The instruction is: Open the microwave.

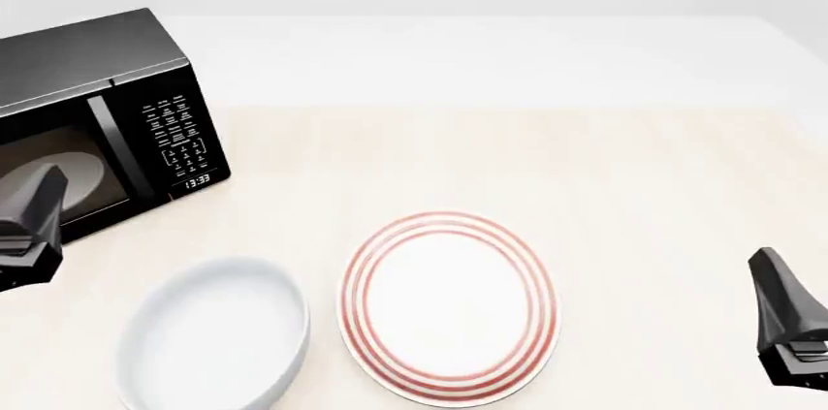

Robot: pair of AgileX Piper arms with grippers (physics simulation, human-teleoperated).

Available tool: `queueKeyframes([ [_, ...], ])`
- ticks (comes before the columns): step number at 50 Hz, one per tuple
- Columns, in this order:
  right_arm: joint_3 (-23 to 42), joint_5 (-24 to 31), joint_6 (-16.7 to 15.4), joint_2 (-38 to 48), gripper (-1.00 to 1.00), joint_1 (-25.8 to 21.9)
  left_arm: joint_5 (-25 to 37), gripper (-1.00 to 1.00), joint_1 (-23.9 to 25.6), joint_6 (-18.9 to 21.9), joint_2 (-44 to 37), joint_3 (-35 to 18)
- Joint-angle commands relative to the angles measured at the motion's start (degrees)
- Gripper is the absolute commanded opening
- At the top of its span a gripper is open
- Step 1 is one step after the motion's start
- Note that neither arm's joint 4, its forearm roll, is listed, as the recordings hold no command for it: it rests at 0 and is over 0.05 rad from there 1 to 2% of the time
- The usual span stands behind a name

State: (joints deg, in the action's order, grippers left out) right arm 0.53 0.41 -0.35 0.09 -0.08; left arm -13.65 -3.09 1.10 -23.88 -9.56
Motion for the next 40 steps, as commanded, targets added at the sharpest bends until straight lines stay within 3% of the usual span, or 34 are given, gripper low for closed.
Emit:
queueKeyframes([
  [1, 0.0, 0.0, 0.0, 0.0, 1.0, 0.0, -6.5, 1.0, -1.1, -0.7, -9.9, -1.2],
  [14, 0.0, 0.0, 0.0, 0.0, 1.0, 0.0, -11.8, 1.0, -3.5, -1.0, -15.8, -0.9],
  [26, 0.0, 0.0, 0.0, 0.0, 1.0, 0.0, -18.7, 1.0, -2.4, 1.6, -22.7, -0.5],
  [40, 0.0, 0.0, 0.0, 0.0, 1.0, 0.0, -24.8, 1.0, -3.3, 1.8, -30.5, -1.0],
])
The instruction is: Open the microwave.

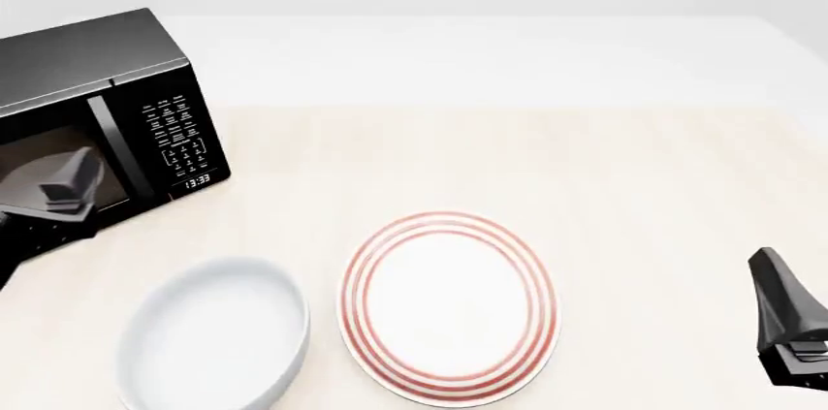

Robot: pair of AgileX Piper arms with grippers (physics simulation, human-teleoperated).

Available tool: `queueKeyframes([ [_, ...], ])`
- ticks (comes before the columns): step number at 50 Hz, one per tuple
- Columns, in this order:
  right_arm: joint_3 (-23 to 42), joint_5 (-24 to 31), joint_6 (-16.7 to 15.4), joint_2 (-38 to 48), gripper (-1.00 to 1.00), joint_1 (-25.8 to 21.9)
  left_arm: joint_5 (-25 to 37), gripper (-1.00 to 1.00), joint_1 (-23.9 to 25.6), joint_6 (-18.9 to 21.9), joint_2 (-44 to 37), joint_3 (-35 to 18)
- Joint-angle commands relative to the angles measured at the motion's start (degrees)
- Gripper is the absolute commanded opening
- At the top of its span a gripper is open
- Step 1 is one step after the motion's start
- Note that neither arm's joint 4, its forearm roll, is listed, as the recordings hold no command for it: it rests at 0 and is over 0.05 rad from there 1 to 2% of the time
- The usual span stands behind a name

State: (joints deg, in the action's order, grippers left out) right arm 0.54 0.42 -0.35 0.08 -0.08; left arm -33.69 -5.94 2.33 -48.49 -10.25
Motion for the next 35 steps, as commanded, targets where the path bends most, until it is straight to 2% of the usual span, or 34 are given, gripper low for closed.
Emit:
queueKeyframes([
  [1, 0.0, 0.0, 0.0, 0.0, 1.0, 0.0, -4.6, 1.0, -0.4, 0.5, -5.9, -0.4],
  [24, 0.0, 0.0, 0.0, 0.0, 1.0, 0.0, -15.5, 1.0, -1.2, -0.2, -19.0, -0.6],
  [35, 0.0, 0.0, 0.0, 0.0, 1.0, 0.0, -18.2, 1.0, -2.0, -0.5, -23.6, -1.9],
])
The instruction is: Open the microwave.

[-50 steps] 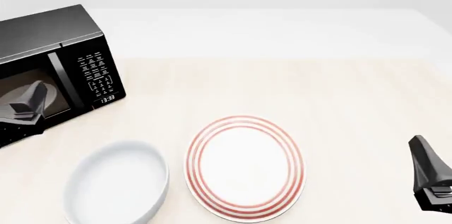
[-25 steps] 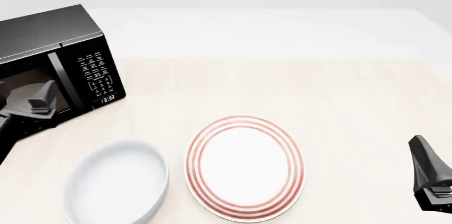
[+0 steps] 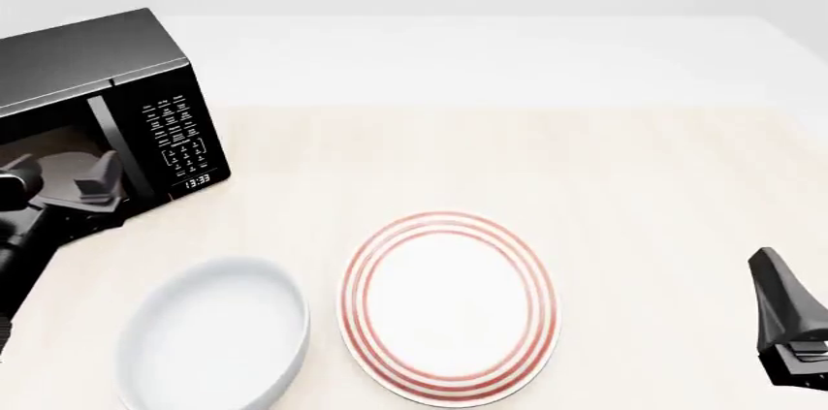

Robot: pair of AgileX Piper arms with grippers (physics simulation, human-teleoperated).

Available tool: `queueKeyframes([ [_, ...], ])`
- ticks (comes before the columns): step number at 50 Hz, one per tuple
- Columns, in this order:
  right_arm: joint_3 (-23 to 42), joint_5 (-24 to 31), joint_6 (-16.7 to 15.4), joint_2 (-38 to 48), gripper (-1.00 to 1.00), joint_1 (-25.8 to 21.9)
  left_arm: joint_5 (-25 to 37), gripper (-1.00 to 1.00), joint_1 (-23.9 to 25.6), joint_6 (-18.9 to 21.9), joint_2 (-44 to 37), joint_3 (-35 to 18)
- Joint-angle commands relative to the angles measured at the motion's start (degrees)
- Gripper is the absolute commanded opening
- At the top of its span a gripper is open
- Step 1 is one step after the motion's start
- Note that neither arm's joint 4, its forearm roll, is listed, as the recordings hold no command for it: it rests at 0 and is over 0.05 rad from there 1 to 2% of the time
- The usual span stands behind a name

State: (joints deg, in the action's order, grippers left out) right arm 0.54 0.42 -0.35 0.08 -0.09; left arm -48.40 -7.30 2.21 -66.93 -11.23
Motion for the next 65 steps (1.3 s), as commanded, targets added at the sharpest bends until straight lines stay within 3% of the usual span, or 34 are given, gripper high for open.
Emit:
queueKeyframes([
  [1, 0.0, 0.0, 0.0, 0.0, 1.0, 0.0, -3.6, 1.0, -0.5, -0.3, -5.7, -1.2],
  [41, 0.0, 0.0, 0.0, 0.0, 1.0, 0.0, -11.9, 1.0, -1.6, -1.2, -21.2, -6.8],
  [65, 0.0, 0.0, 0.0, 0.0, 1.0, 0.0, -12.2, 1.0, -1.3, -1.6, -26.7, -9.9],
])
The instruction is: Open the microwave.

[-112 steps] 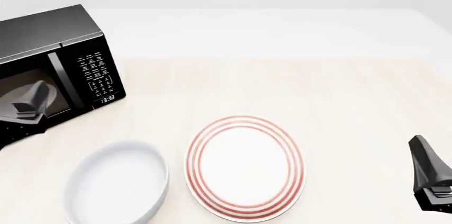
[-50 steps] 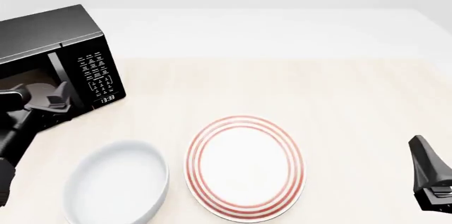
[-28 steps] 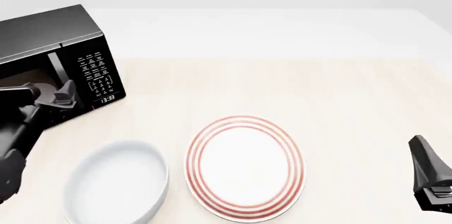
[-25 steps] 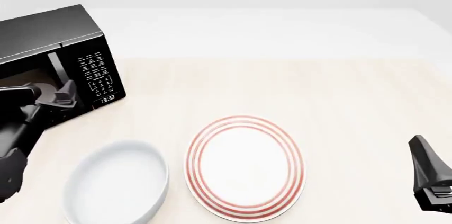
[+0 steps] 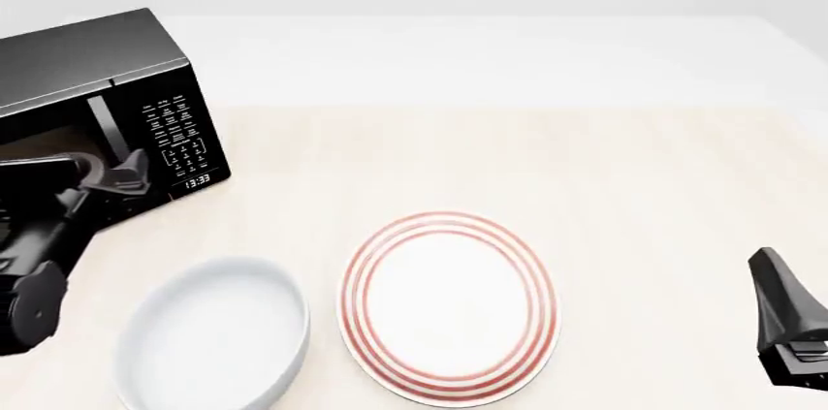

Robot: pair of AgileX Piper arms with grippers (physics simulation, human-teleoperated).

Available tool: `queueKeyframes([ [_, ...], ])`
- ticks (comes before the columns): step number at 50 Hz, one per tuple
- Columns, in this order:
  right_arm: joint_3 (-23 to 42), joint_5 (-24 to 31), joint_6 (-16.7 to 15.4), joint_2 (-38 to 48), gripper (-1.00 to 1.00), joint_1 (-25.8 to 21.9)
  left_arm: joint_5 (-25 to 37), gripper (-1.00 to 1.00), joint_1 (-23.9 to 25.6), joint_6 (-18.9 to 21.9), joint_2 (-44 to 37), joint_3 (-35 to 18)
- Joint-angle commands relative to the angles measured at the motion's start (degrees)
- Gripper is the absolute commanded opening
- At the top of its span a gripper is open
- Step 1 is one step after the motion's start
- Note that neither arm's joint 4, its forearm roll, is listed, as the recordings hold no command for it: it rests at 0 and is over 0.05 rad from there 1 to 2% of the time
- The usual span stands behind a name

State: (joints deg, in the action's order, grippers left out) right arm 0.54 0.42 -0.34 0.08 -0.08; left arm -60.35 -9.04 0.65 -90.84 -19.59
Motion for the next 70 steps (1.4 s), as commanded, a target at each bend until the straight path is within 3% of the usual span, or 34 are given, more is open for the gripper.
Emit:
queueKeyframes([
  [1, 0.0, 0.0, 0.0, 0.0, 1.0, 0.0, -0.1, 1.0, 0.4, -0.1, -2.7, -1.6],
  [70, 0.0, 0.0, 0.0, 0.0, 1.0, 0.0, 1.0, 1.0, 0.4, -2.4, -13.5, -10.5],
])
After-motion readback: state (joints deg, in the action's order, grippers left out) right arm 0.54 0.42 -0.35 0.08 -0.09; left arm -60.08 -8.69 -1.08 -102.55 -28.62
